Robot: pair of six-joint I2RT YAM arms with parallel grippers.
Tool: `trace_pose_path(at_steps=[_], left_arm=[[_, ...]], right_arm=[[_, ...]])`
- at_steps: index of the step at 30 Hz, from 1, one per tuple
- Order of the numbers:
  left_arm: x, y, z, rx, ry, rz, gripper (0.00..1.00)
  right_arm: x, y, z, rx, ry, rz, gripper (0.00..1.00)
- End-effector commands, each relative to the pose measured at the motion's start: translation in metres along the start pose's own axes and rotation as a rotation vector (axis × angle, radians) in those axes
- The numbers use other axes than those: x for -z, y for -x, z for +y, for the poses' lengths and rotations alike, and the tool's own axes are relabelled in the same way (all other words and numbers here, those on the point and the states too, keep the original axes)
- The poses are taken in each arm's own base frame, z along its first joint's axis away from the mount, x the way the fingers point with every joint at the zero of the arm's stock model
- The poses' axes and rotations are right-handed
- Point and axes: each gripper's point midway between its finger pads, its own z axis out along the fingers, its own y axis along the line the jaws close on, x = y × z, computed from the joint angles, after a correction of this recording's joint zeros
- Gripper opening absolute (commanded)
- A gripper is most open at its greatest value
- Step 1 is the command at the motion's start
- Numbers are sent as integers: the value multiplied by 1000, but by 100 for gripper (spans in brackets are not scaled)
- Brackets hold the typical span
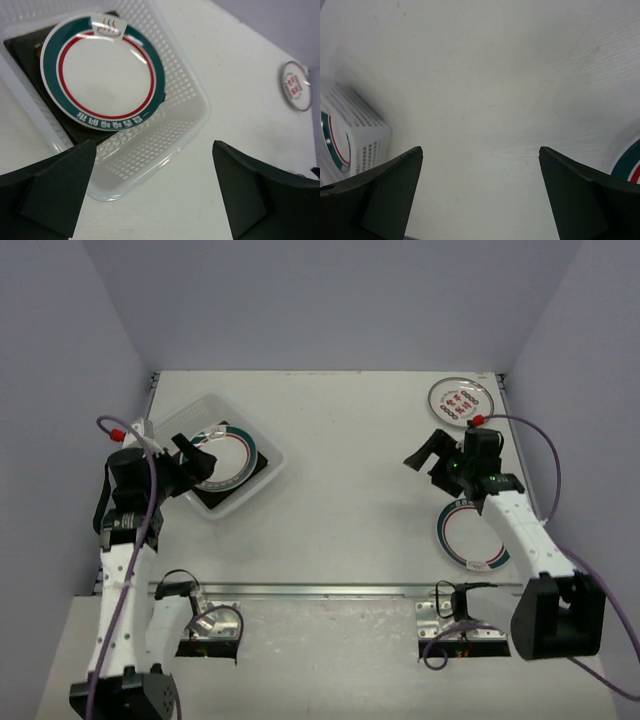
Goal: Place the plates into the plastic bin on the countertop
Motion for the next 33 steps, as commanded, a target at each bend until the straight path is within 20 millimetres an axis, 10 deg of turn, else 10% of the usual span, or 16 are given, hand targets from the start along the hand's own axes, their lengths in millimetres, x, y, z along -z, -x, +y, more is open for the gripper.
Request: trace_pose_path(at_steps=[1,8,13,21,33], left_arm=[[34,24,-14,-68,-49,-209,100],[27,9,-24,-75,-93,-158,100],[31,8,-29,-83,-115,-164,100],[31,7,-28,-74,-94,-166,100],[27,6,-21,-61,-49,-152,100]], right_arm=[[-52,76,2,-350,159,-144,99],[-145,129,-82,-538,-73,-227,99],[-168,107,-144,-783,-229,-284,95],[-194,98,-182,-963,-354,-305,83],[-219,92,-213,-1025,-417,-279,24]])
